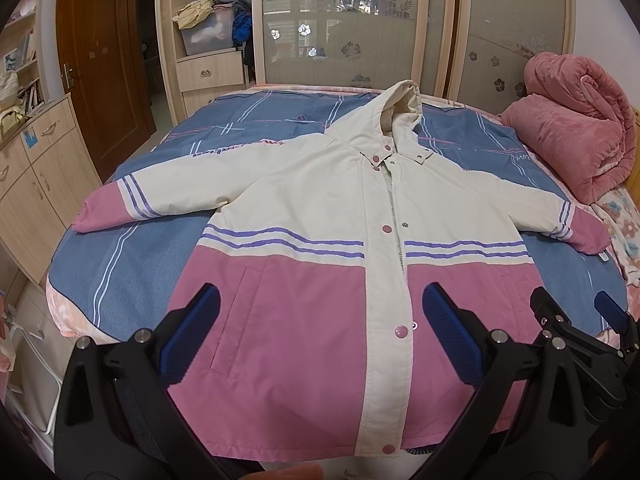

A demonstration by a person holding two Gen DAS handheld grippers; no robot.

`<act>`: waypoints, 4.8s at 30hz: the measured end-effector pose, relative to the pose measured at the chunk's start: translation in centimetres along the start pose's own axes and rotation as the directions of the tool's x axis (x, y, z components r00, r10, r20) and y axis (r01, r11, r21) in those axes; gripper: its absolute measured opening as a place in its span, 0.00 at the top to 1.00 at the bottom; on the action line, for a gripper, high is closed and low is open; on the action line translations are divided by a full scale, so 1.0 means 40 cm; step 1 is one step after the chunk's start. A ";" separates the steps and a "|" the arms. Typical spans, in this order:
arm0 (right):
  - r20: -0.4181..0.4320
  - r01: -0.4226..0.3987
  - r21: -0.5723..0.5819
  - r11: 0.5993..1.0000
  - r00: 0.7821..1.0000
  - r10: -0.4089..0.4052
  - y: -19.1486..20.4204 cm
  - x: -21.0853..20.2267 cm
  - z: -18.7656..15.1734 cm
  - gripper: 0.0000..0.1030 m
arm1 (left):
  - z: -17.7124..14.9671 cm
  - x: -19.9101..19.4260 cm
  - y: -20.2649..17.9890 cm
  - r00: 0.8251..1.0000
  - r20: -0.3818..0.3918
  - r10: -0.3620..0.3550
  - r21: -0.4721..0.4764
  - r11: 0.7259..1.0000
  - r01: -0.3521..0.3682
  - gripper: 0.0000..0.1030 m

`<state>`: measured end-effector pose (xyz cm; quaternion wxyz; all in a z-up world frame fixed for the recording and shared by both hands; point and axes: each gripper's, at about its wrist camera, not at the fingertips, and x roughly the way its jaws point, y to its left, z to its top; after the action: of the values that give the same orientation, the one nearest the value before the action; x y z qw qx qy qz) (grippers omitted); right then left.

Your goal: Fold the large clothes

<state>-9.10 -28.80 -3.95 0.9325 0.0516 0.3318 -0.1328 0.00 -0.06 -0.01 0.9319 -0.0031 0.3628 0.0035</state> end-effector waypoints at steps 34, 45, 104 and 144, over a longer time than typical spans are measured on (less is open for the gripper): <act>-0.005 -0.002 0.001 1.000 1.000 0.002 0.014 0.009 -0.010 0.01 | -0.031 0.021 0.033 1.000 -0.011 0.000 0.000 1.000 0.000 0.02; -0.014 -0.005 0.003 1.000 1.000 0.005 0.005 0.036 -0.025 0.01 | -0.020 0.033 0.024 1.000 -0.028 0.001 0.001 1.000 -0.001 0.02; -0.117 -0.083 0.339 0.937 0.985 0.130 -0.310 0.490 0.016 0.27 | -0.018 0.502 -0.210 0.987 -0.156 0.040 0.025 0.999 -0.037 0.48; -0.111 -0.066 0.314 0.947 0.988 0.106 -0.296 0.504 0.011 0.20 | -0.006 0.456 -0.263 0.991 -0.095 -0.097 0.053 0.993 0.103 0.07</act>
<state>2.84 -44.56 -16.46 0.8948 0.2199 0.3627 -0.1390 13.36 -10.51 -12.48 0.9129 0.0056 0.4046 -0.0539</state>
